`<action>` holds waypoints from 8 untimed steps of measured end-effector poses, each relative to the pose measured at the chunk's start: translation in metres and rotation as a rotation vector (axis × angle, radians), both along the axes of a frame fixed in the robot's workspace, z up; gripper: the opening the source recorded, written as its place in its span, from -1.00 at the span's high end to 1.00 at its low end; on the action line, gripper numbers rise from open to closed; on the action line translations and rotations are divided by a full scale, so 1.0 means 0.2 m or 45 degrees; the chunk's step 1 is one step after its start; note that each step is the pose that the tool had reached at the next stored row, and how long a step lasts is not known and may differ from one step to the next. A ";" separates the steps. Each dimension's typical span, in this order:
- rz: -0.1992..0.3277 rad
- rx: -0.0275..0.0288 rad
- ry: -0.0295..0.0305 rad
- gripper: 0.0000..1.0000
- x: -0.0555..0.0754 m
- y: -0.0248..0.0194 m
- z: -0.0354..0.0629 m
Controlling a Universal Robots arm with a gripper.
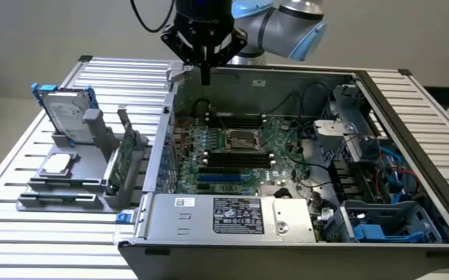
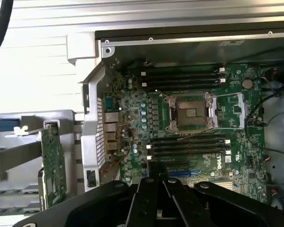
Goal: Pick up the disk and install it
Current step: 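Reach for the disk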
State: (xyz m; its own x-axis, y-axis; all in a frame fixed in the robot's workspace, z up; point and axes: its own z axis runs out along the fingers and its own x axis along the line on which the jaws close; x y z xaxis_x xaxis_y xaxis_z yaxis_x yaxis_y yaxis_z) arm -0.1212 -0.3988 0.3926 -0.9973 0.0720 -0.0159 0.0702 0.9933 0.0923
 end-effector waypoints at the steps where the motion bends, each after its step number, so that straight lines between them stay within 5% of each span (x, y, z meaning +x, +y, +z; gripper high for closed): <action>1: 0.000 0.0005 0.0000 0.79 0.00 0.000 0.000; 8: 0.000 0.0048 -0.0001 0.79 0.00 0.000 0.000</action>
